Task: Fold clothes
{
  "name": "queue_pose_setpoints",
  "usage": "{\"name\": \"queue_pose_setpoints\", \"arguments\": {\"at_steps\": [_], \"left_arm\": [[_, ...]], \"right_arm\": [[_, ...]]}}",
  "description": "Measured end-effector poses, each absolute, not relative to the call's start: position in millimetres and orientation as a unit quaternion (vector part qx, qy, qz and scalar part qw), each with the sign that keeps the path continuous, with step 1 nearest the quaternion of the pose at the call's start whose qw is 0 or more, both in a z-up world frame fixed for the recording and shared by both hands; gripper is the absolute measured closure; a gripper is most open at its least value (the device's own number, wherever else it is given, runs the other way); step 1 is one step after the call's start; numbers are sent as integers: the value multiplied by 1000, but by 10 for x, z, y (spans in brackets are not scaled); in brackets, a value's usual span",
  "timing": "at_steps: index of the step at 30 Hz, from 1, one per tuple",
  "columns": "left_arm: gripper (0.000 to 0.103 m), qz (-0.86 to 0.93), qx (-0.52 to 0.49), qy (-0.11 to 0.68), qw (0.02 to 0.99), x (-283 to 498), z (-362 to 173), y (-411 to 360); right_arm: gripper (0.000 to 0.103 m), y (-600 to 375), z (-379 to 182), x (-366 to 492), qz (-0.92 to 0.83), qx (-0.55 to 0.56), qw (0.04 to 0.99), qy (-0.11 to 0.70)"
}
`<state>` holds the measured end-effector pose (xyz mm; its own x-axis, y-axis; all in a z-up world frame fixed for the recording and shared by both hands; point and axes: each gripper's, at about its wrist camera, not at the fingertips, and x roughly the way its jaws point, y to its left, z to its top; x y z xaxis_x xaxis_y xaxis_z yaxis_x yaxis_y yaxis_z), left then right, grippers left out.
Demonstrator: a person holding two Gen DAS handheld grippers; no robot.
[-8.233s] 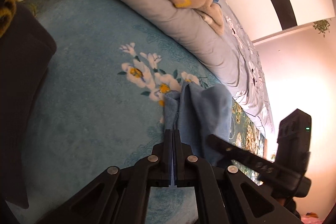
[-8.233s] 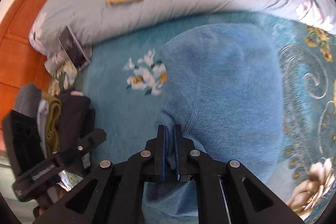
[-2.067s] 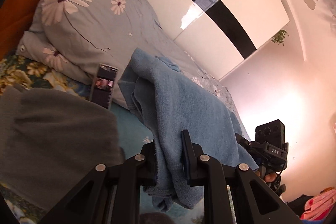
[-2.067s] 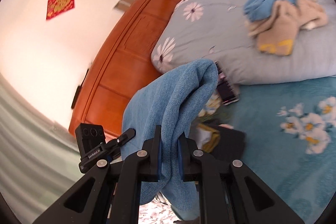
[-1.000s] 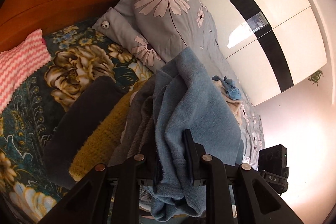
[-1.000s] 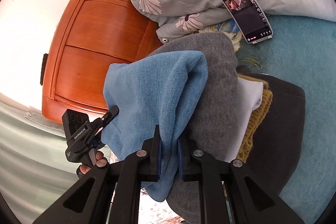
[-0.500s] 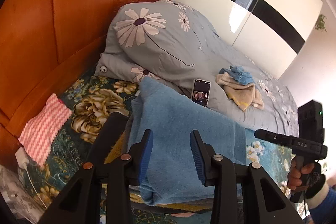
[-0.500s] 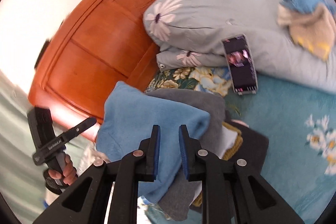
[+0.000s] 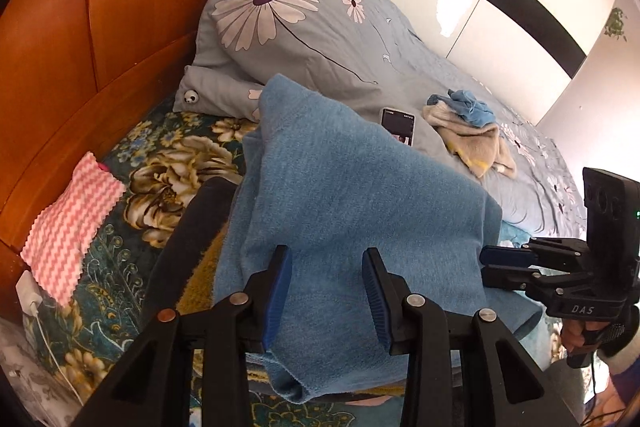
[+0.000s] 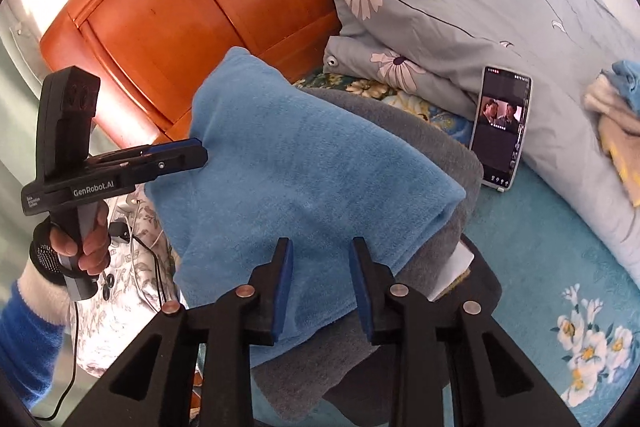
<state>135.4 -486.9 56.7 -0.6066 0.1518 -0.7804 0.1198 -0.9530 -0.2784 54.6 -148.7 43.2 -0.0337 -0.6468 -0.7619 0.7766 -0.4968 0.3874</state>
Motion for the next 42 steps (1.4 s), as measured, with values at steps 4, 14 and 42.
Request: {"name": "queue_pose_setpoints", "arguments": {"at_steps": [4,14,42], "left_arm": [[63,879,-442,-176,4,1339,555,-4922],[53,897,-404,-172,-43,1702,808,-4642],[0,866,-413,-251,-127,2605,-39,-4231]], "right_arm": [[73,-1503,378,547,-715,494,491,63],[65,-1268,592,795,-736,478,478,39],[50,-1042,190,1752,-750,473,456,78]]}}
